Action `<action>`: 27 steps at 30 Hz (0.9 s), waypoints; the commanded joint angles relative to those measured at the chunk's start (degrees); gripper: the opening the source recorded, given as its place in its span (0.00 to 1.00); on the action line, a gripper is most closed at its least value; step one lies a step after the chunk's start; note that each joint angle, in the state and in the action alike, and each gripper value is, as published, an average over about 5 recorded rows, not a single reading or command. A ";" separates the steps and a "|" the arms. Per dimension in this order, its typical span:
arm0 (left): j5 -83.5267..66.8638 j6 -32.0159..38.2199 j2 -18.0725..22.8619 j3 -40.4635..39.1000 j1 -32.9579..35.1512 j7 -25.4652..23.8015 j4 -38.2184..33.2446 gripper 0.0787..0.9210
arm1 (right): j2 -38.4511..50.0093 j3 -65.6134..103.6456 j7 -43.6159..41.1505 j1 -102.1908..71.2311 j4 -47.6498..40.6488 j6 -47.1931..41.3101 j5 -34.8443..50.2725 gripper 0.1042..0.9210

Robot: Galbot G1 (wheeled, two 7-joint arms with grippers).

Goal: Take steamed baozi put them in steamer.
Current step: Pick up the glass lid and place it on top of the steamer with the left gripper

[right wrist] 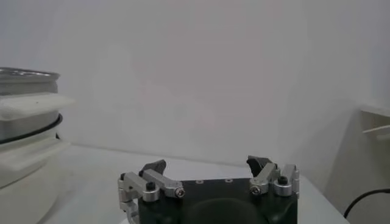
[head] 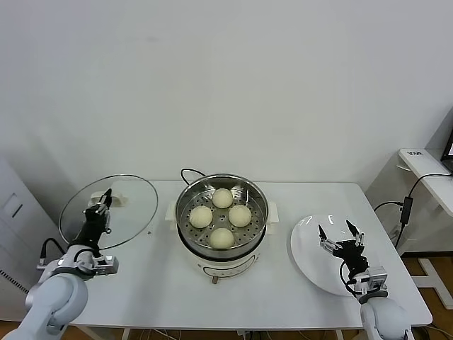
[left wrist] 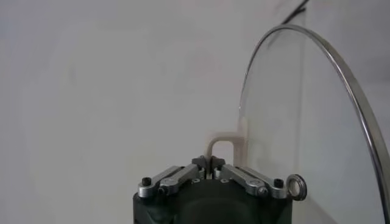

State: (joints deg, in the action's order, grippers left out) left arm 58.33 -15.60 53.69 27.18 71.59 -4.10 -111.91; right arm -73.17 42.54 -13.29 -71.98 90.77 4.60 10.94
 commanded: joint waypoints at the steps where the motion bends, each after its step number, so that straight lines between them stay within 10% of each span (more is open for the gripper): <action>1: 6.31 -15.49 -2.27 -11.02 -3.64 -9.60 -10.30 0.04 | 0.20 -0.15 0.03 0.74 -0.57 -0.21 0.08 0.88; 27: 19.45 -25.52 11.18 -36.81 -21.85 -12.95 -3.50 0.04 | 0.56 -0.25 0.02 1.77 -2.51 -0.92 0.08 0.88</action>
State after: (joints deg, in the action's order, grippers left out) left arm 74.76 -38.06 59.98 -0.96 54.88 -16.19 -117.35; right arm -72.71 42.19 -13.27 -70.31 88.58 3.74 11.04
